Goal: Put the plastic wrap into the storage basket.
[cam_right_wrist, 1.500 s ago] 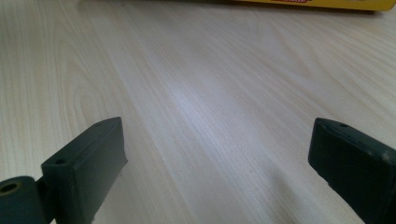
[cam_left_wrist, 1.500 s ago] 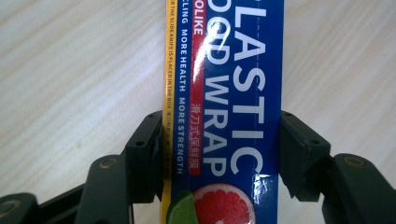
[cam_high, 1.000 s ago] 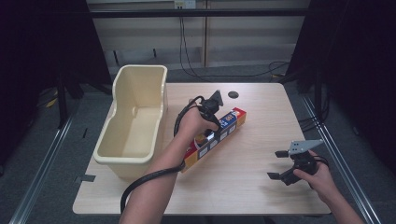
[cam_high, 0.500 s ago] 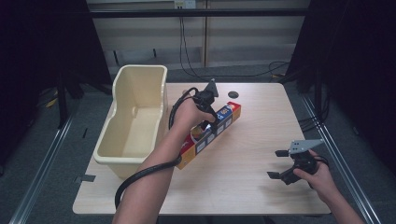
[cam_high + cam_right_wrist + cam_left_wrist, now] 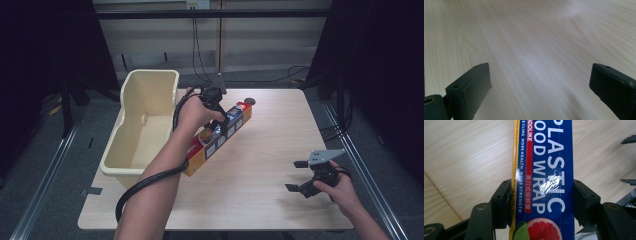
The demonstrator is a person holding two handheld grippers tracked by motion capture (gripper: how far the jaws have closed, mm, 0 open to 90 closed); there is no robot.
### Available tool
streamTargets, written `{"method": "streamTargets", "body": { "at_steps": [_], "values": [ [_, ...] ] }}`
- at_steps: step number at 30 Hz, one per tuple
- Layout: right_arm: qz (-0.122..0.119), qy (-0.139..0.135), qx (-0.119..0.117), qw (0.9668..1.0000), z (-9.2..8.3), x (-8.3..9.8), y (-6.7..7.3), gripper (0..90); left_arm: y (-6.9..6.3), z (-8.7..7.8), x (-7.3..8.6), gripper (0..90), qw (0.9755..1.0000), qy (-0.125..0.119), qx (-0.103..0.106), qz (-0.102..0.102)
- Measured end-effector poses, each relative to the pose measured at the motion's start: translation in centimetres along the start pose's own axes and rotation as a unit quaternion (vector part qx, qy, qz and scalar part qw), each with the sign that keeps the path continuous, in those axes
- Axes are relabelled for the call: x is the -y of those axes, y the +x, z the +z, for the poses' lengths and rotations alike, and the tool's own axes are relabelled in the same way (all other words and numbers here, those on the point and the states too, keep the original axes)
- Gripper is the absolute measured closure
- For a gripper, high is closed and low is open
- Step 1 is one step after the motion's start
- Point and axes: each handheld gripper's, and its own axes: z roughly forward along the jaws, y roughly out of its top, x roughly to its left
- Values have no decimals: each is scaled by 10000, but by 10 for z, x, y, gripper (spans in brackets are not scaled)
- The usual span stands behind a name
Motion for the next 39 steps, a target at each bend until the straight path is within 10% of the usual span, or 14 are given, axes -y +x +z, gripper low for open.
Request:
{"method": "streamTargets", "body": {
  "at_steps": [39],
  "values": [
    [13, 21, 1, 10000, 1, 0, 1, 31, 18, -87, 17, 408, 9944, -342, -246, -965]
  ]
}}
